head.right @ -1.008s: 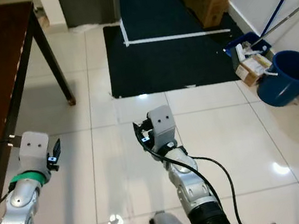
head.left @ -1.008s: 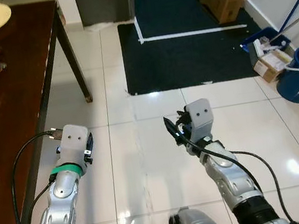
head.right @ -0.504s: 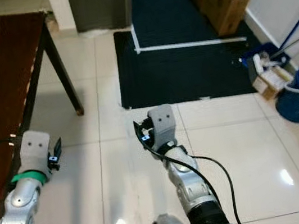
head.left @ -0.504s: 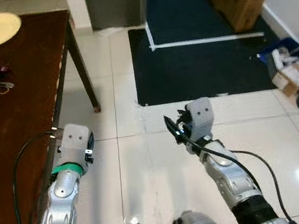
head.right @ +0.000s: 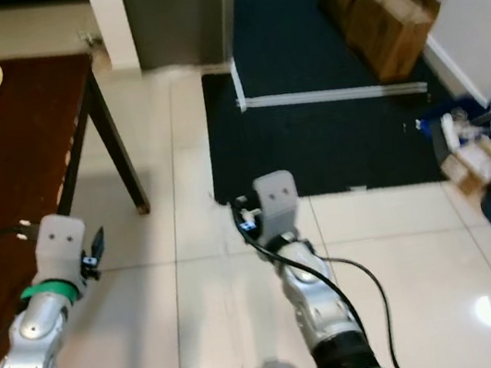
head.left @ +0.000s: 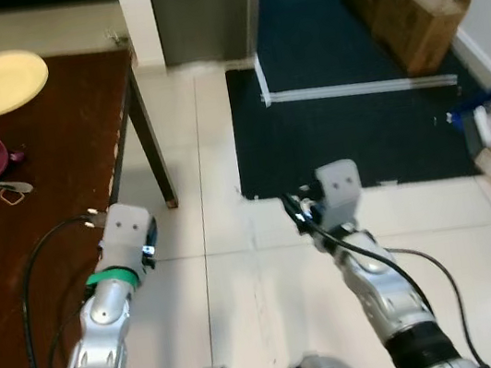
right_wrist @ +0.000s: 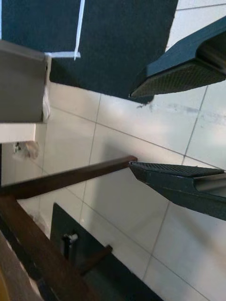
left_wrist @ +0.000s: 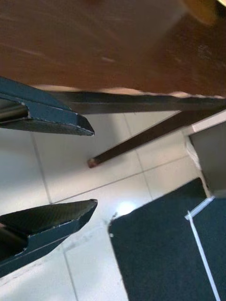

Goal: Setting the table

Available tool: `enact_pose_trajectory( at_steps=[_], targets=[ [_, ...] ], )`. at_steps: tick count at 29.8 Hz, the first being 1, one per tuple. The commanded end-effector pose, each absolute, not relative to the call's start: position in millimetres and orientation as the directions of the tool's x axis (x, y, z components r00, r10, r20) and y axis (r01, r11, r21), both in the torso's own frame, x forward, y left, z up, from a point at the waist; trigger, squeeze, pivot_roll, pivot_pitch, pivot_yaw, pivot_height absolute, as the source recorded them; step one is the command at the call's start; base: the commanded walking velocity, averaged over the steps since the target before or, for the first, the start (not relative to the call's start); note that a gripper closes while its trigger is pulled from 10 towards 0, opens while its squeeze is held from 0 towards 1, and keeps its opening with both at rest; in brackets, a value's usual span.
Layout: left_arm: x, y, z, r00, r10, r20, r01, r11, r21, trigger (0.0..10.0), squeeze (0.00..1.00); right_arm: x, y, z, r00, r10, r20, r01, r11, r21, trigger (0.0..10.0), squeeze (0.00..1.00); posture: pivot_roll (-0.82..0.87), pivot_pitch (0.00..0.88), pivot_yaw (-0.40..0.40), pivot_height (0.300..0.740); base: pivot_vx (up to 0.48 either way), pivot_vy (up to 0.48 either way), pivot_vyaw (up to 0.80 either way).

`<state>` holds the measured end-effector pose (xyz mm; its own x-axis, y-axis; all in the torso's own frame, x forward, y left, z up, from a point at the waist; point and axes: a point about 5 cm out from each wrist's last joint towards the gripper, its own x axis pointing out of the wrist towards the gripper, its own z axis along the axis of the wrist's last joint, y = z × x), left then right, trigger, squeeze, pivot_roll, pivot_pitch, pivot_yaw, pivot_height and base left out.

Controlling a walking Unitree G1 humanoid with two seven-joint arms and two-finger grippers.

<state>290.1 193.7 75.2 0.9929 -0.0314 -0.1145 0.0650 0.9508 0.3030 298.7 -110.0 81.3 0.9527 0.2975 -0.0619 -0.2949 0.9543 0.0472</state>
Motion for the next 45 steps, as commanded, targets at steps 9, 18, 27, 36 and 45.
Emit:
enact_pose_trajectory(
  at_steps=[9,18,27,36,45],
  targets=[
    [287.7,190.8,70.1,0.990,-0.043,-0.137,0.083,0.949,0.304,10.0,0.00,298.0,-118.6,77.2,0.960,0.270,-0.081,-0.267,0.963,0.045,10.0,0.00,-0.09,0.063,0.042,0.740,0.480,0.000,0.00],
    [288.6,189.6,72.0,0.991,-0.044,-0.130,0.082,0.950,0.301,10.0,0.00,299.3,-119.2,78.3,0.961,0.265,-0.077,-0.263,0.964,0.044,10.0,0.00,-0.09,0.064,0.042,0.740,0.480,0.000,0.00],
    [288.7,185.7,76.0,0.990,-0.048,-0.130,0.082,0.961,0.264,10.0,0.00,304.1,-122.8,87.2,0.969,0.245,-0.040,-0.243,0.968,0.058,10.0,0.00,-0.09,0.063,0.040,0.740,0.102,0.000,0.00],
    [288.0,185.5,74.4,0.986,-0.036,-0.166,0.074,0.970,0.233,10.0,0.00,307.5,-122.3,90.0,0.971,0.234,-0.042,-0.228,0.968,0.107,10.0,0.00,-0.09,0.057,0.041,0.740,0.000,0.000,0.18],
    [289.6,184.8,78.6,0.982,-0.035,-0.185,0.073,0.976,0.205,10.0,0.00,313.8,-128.3,99.6,0.982,0.189,-0.022,-0.180,0.960,0.213,10.0,0.00,-0.09,0.051,0.040,0.740,0.000,0.000,0.80]
  ],
)
